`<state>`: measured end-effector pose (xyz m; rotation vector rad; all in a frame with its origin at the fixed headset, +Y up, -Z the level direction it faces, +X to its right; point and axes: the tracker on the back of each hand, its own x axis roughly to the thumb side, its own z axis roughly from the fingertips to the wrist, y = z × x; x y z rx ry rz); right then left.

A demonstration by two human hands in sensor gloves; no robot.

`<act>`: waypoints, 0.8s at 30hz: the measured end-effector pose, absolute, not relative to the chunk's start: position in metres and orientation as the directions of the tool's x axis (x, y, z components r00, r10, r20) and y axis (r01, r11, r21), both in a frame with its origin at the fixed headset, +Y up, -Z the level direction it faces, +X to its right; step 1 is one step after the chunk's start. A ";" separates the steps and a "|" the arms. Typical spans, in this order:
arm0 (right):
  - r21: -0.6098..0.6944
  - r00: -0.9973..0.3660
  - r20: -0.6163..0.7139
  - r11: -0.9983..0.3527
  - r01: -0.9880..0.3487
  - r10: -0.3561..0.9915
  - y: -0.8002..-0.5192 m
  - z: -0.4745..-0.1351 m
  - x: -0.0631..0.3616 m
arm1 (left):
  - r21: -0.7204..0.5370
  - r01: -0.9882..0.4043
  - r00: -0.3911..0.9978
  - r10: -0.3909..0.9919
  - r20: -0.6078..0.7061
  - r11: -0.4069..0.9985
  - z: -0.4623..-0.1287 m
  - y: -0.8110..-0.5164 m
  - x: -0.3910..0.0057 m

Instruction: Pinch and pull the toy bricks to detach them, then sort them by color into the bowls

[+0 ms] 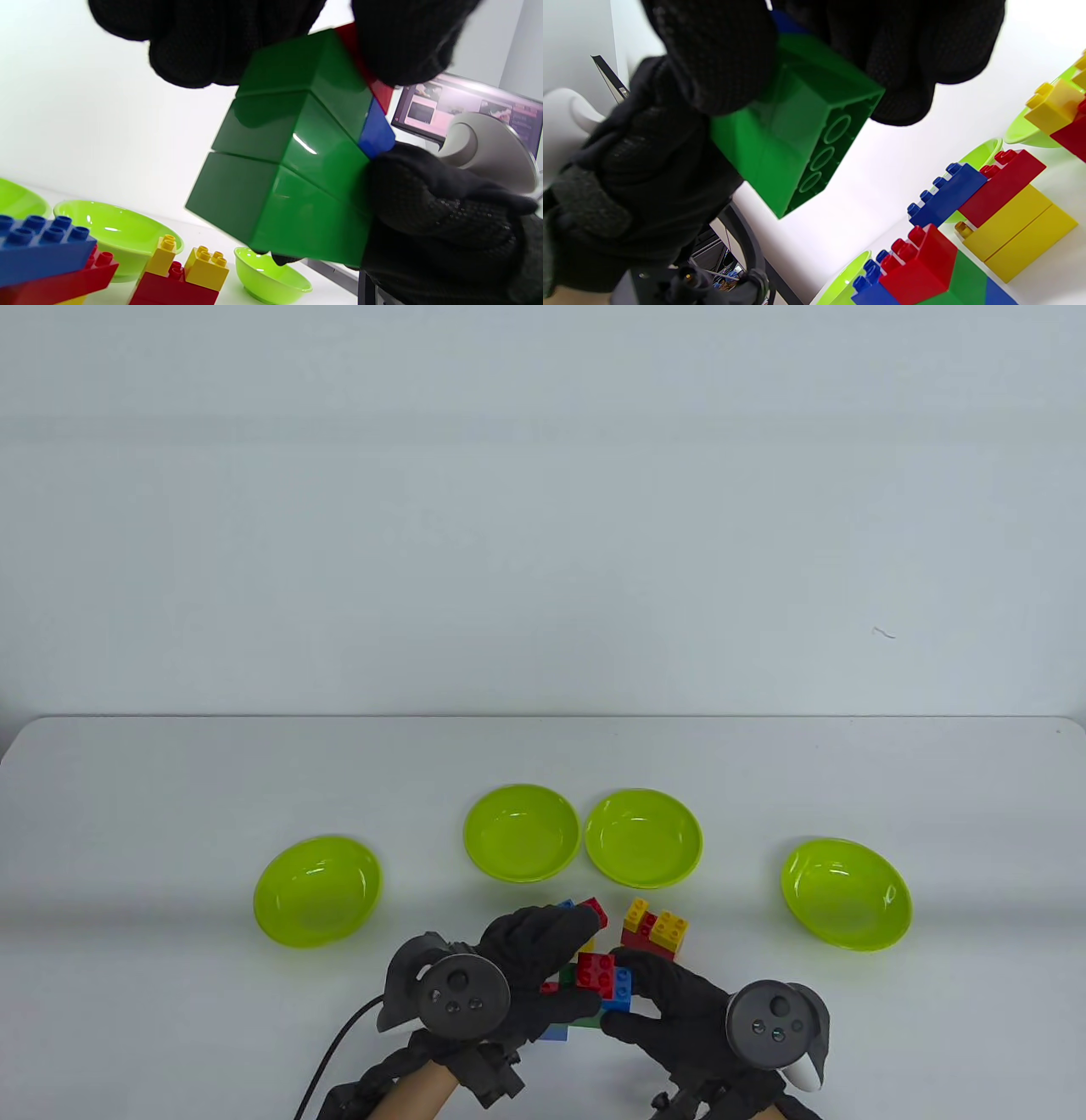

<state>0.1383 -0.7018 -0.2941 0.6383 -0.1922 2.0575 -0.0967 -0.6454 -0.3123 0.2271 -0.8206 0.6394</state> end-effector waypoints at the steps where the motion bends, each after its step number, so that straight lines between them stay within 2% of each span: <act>1: 0.112 -0.426 0.513 -0.550 -0.828 0.745 -0.702 -0.295 0.139 | -0.085 -0.632 0.485 0.478 0.732 0.770 -0.314 -0.649 -0.097; 4: 0.119 -0.423 0.512 -0.550 -0.827 0.747 -0.703 -0.295 0.140 | -0.207 -0.675 0.401 0.587 0.703 0.708 -0.317 -0.657 -0.094; 6: 0.123 -0.422 0.507 -0.548 -0.827 0.751 -0.705 -0.295 0.141 | -0.235 -0.703 0.362 0.622 0.694 0.671 -0.316 -0.660 -0.092; 8: 0.113 -0.426 0.502 -0.545 -0.831 0.753 -0.706 -0.294 0.143 | -0.198 -0.701 0.378 0.593 0.711 0.685 -0.314 -0.660 -0.090; 13: 0.100 -0.437 0.470 -0.538 -0.837 0.767 -0.706 -0.292 0.144 | 0.018 -0.624 0.491 0.374 0.787 0.781 -0.300 -0.654 -0.083; 15: 0.095 -0.445 0.466 -0.543 -0.834 0.765 -0.706 -0.292 0.144 | 0.061 -0.591 0.524 0.326 0.787 0.804 -0.299 -0.653 -0.081; 20: 0.094 -0.463 0.474 -0.566 -0.819 0.749 -0.708 -0.292 0.140 | -0.116 -0.612 0.496 0.494 0.714 0.782 -0.306 -0.654 -0.085; 22: 0.085 -0.491 0.503 -0.606 -0.791 0.711 -0.708 -0.291 0.138 | -0.236 -0.643 0.449 0.608 0.655 0.729 -0.313 -0.657 -0.090; 24: 0.078 -0.506 0.507 -0.622 -0.779 0.698 -0.707 -0.290 0.136 | -0.283 -0.669 0.417 0.662 0.623 0.687 -0.316 -0.660 -0.094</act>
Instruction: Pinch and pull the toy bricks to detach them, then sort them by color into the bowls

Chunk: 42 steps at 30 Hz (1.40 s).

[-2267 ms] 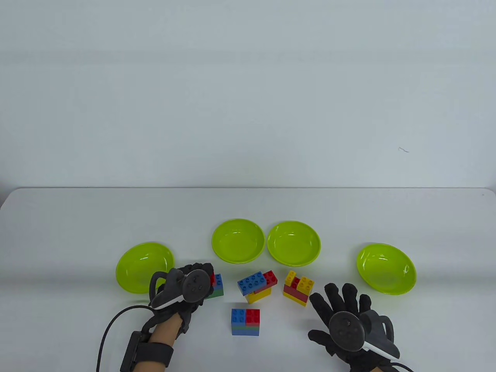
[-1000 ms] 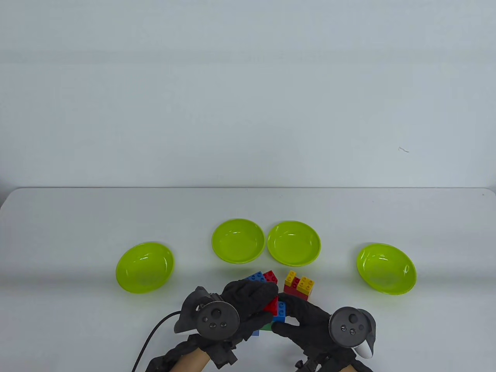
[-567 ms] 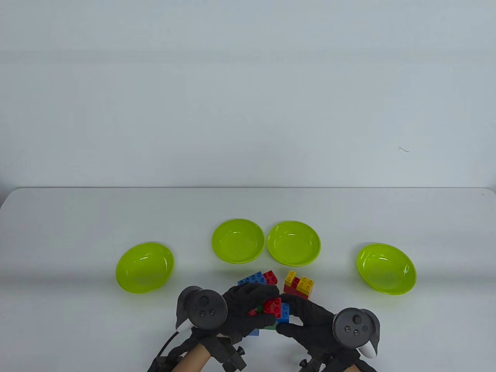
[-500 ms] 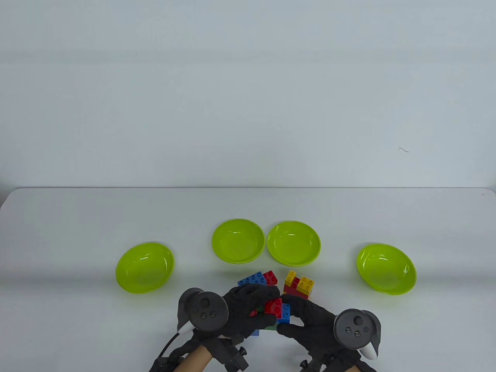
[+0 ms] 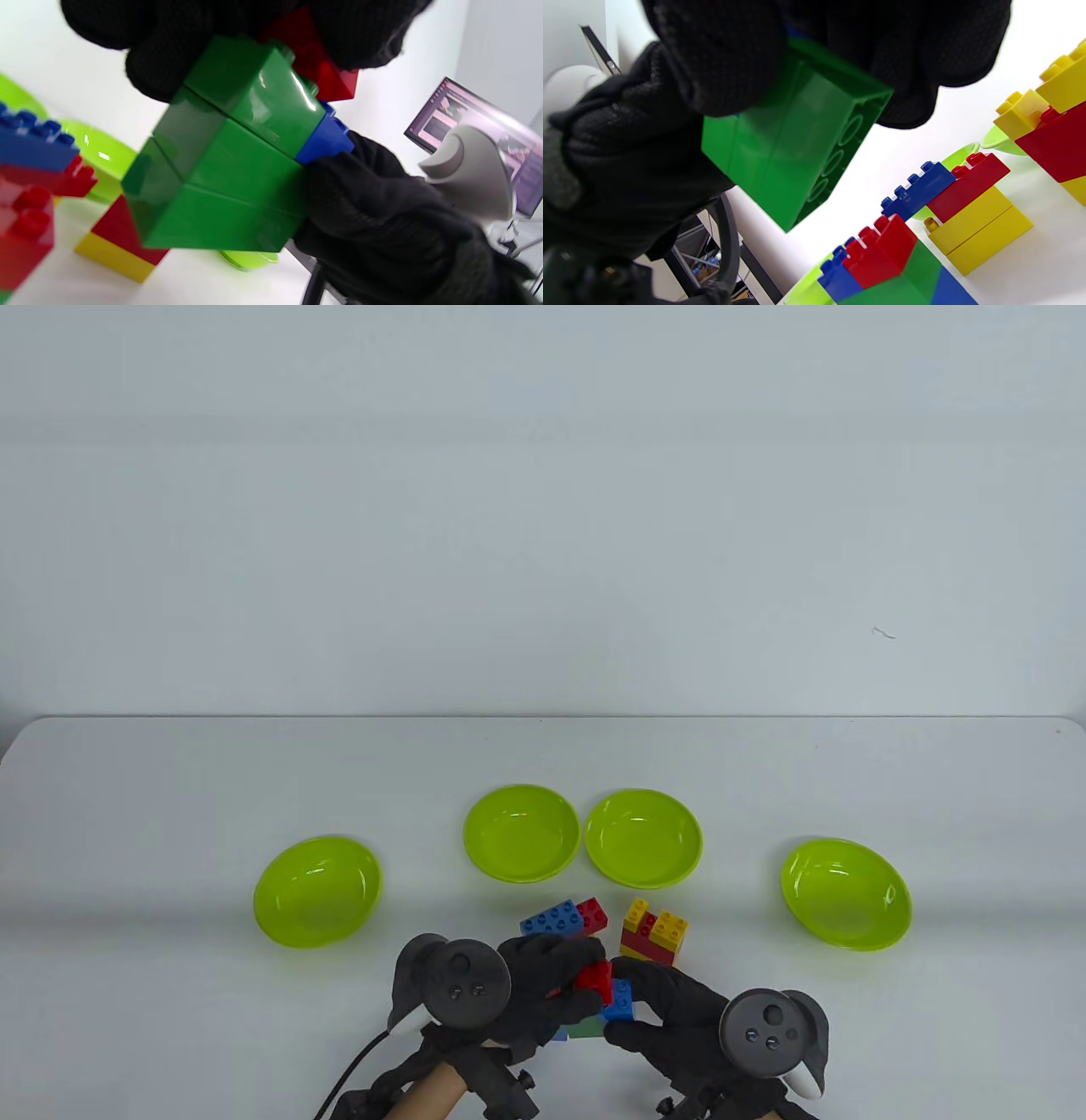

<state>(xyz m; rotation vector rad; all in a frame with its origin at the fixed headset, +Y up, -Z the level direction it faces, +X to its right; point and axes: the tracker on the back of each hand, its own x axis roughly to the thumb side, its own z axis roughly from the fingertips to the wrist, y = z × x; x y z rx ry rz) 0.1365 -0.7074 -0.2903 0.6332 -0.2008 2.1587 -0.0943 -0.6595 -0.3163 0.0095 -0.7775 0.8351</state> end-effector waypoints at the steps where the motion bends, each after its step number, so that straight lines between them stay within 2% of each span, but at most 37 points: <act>1: 0.079 -0.502 0.500 -0.614 -0.785 0.706 -0.707 -0.290 0.136 | -0.279 -0.673 0.415 0.662 0.625 0.685 -0.317 -0.659 -0.096; 4: 0.078 -0.497 0.499 -0.608 -0.790 0.710 -0.707 -0.290 0.136 | -0.192 -0.687 0.455 0.621 0.638 0.701 -0.322 -0.654 -0.108; 7: 0.057 -0.509 0.496 -0.612 -0.789 0.704 -0.707 -0.289 0.140 | -0.060 -0.675 0.553 0.559 0.618 0.735 -0.330 -0.647 -0.132; 11: 0.039 -0.507 0.483 -0.596 -0.802 0.714 -0.706 -0.291 0.147 | 0.149 -0.589 0.735 0.450 0.507 0.794 -0.347 -0.648 -0.181; 14: 0.030 -0.510 0.478 -0.594 -0.804 0.715 -0.705 -0.291 0.150 | 0.242 -0.489 0.834 0.367 0.413 0.838 -0.356 -0.655 -0.212; 18: 0.040 -0.507 0.474 -0.593 -0.804 0.720 -0.704 -0.293 0.152 | 0.251 -0.416 0.902 0.360 0.239 0.874 -0.375 -0.672 -0.259; 22: 0.039 -0.505 0.469 -0.588 -0.808 0.725 -0.703 -0.292 0.152 | 0.182 -0.387 0.922 0.376 0.096 0.904 -0.388 -0.695 -0.289; 29: 0.049 -0.502 0.464 -0.587 -0.808 0.730 -0.703 -0.293 0.153 | 0.066 -0.304 0.952 0.306 -0.024 0.950 -0.396 -0.717 -0.305; 33: 0.055 -0.498 0.462 -0.584 -0.810 0.734 -0.702 -0.293 0.154 | 0.052 -0.343 0.939 0.343 0.004 0.938 -0.393 -0.713 -0.303; 37: 0.052 -0.492 0.458 -0.575 -0.816 0.740 -0.701 -0.293 0.155 | 0.097 -0.460 0.880 0.439 0.179 0.883 -0.381 -0.690 -0.275; 42: 0.050 -0.487 0.455 -0.567 -0.822 0.746 -0.701 -0.293 0.156 | 0.054 -0.551 0.770 0.483 0.417 0.833 -0.363 -0.660 -0.215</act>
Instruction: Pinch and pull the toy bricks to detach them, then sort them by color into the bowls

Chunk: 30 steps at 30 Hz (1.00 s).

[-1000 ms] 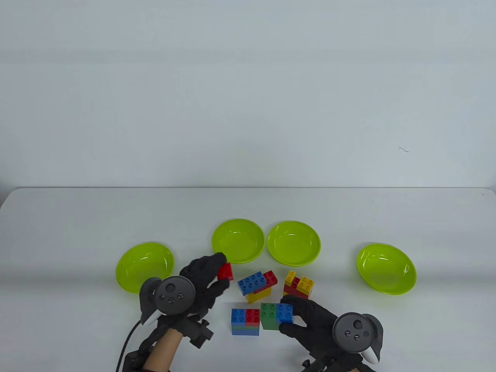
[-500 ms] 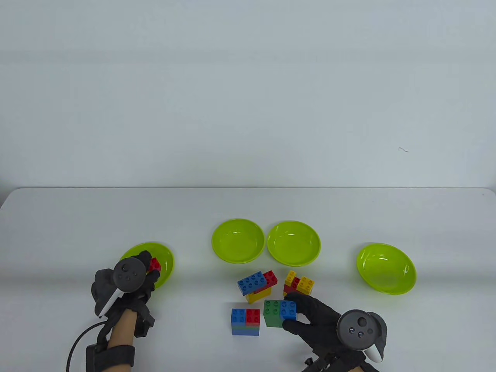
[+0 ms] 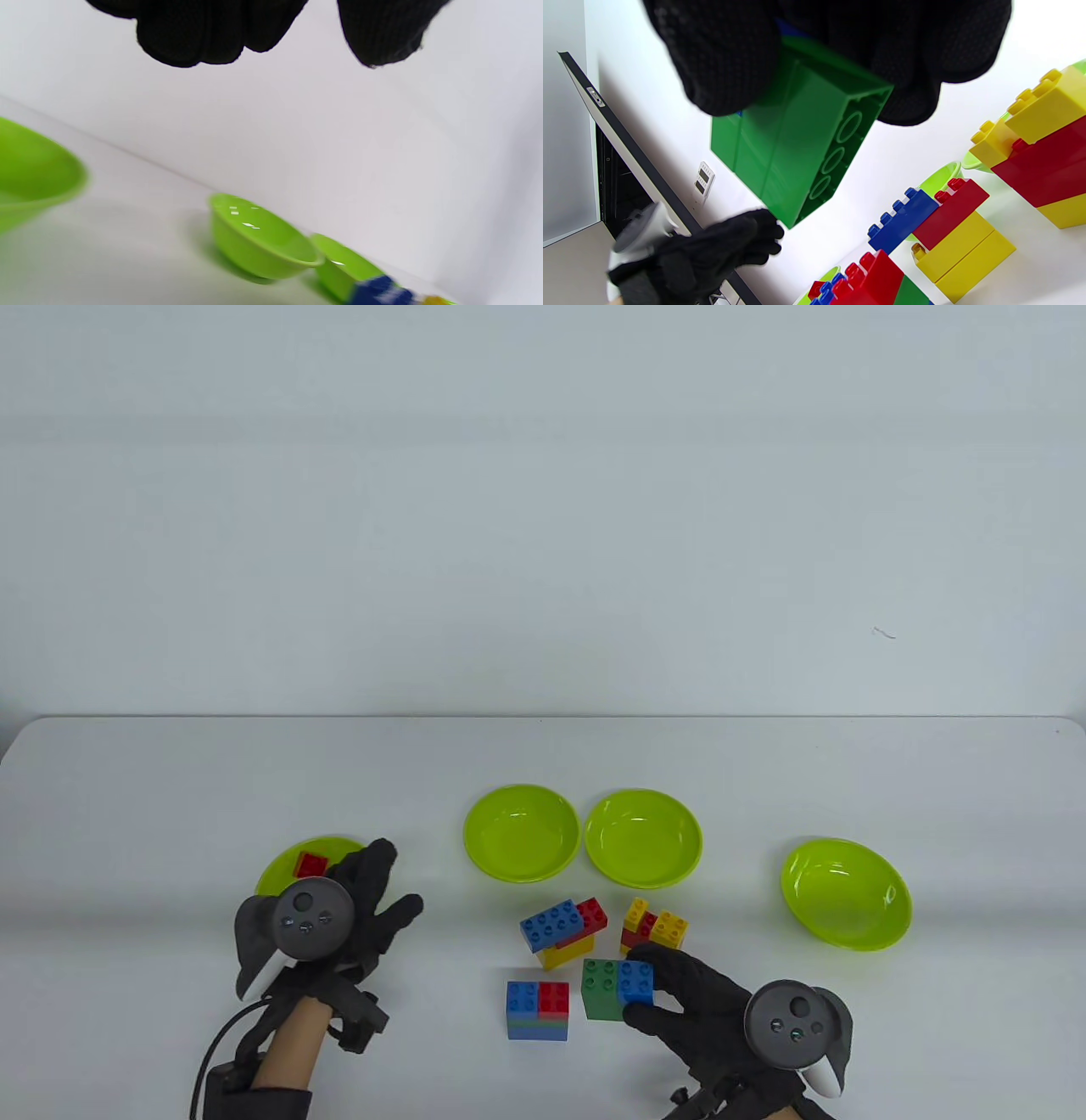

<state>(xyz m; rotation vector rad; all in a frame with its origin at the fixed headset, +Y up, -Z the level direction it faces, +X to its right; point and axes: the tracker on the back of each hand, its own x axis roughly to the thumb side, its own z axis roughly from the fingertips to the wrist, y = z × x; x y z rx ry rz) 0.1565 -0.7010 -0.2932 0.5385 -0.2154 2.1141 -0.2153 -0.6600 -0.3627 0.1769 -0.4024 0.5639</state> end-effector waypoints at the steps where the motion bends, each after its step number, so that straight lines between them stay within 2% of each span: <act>1: 0.048 -0.484 0.453 -0.562 -0.825 0.749 -0.701 -0.293 0.157 | 0.029 -0.555 0.741 0.478 0.472 0.831 -0.357 -0.655 -0.199; 5: 0.046 -0.472 0.447 -0.546 -0.836 0.760 -0.700 -0.294 0.160 | -0.079 -0.576 0.603 0.488 0.631 0.814 -0.333 -0.647 -0.137; 8: 0.048 -0.459 0.445 -0.532 -0.846 0.769 -0.699 -0.294 0.162 | -0.182 -0.570 0.528 0.526 0.667 0.802 -0.321 -0.654 -0.103; 11: 0.051 -0.450 0.444 -0.523 -0.851 0.775 -0.699 -0.294 0.163 | -0.216 -0.578 0.497 0.550 0.672 0.787 -0.319 -0.665 -0.085; 18: 0.072 -0.432 0.443 -0.511 -0.857 0.786 -0.699 -0.294 0.162 | -0.240 -0.655 0.444 0.622 0.645 0.716 -0.314 -0.677 -0.077; 22: 0.092 -0.418 0.435 -0.501 -0.861 0.798 -0.700 -0.292 0.158 | -0.170 -0.657 0.468 0.575 0.671 0.734 -0.312 -0.677 -0.078; 30: 0.133 -0.356 0.436 -0.451 -0.883 0.827 -0.703 -0.293 0.159 | -0.133 -0.683 0.457 0.563 0.689 0.718 -0.310 -0.666 -0.080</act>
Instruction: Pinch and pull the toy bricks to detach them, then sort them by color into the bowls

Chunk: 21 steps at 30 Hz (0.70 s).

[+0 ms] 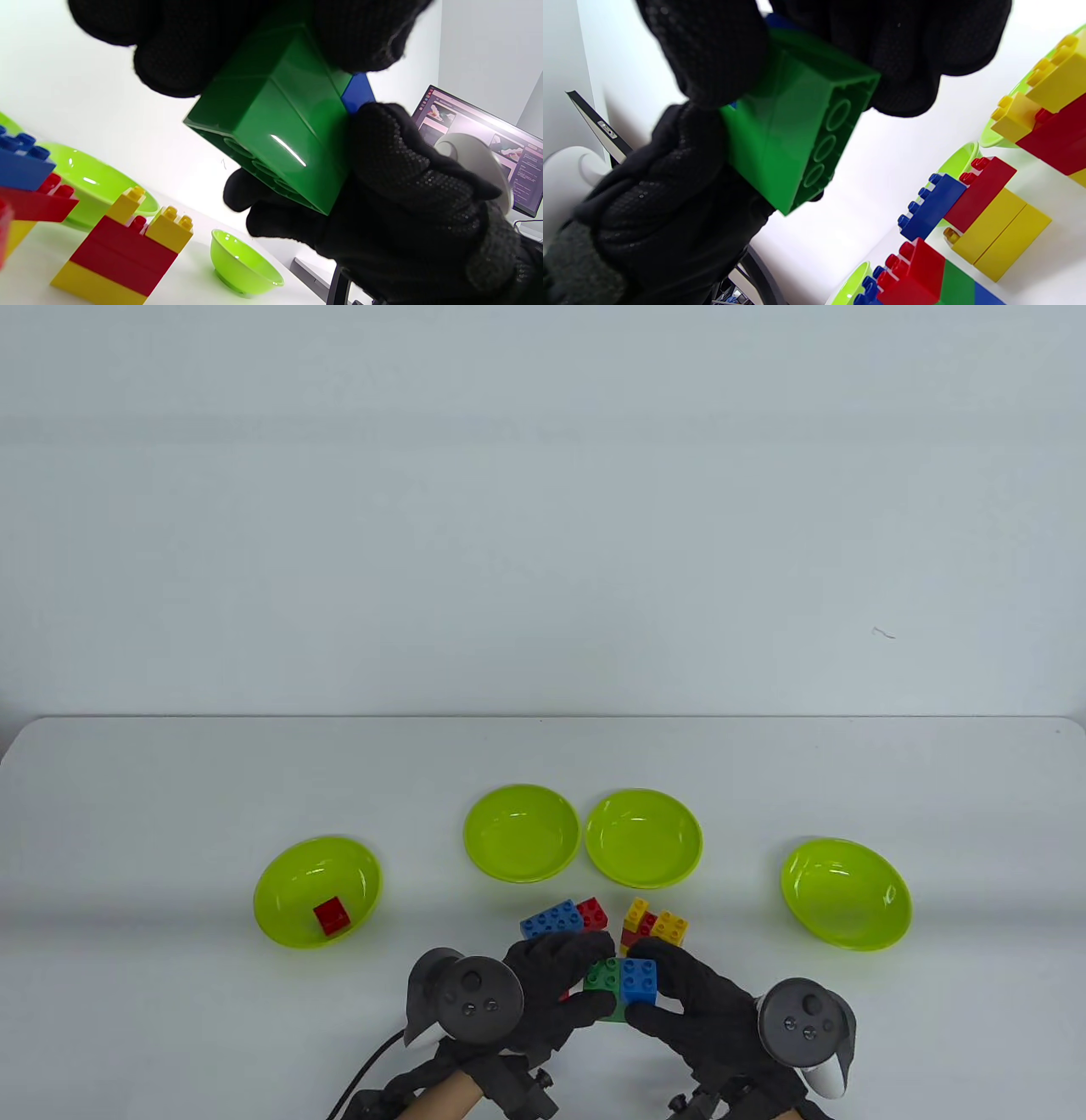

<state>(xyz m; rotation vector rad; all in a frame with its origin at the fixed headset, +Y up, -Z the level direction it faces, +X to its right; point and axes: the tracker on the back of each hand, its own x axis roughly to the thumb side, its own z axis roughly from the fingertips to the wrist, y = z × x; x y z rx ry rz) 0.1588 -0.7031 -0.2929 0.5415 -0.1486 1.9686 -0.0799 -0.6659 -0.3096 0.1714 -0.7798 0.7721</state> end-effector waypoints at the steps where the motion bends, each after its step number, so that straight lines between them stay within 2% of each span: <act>1: 0.141 -0.352 0.438 -0.450 -0.882 0.827 -0.704 -0.293 0.159 | -0.125 -0.687 0.457 0.560 0.691 0.716 -0.309 -0.664 -0.080; 10: 0.128 -0.368 0.457 -0.469 -0.874 0.810 -0.704 -0.291 0.155 | -0.173 -0.694 0.441 0.602 0.665 0.699 -0.310 -0.665 -0.082; 12: 0.118 -0.377 0.454 -0.473 -0.873 0.807 -0.704 -0.291 0.155 | -0.123 -0.671 0.468 0.546 0.695 0.731 -0.308 -0.663 -0.081; 15: 0.117 -0.374 0.450 -0.468 -0.876 0.811 -0.703 -0.291 0.155 | 0.020 -0.595 0.540 0.381 0.750 0.803 -0.300 -0.658 -0.076; 17: 0.111 -0.376 0.452 -0.469 -0.876 0.809 -0.703 -0.290 0.156 | 0.052 -0.571 0.558 0.341 0.756 0.819 -0.298 -0.656 -0.075; 21: 0.089 -0.410 0.472 -0.504 -0.859 0.781 -0.702 -0.289 0.154 | -0.034 -0.595 0.534 0.427 0.730 0.803 -0.302 -0.657 -0.077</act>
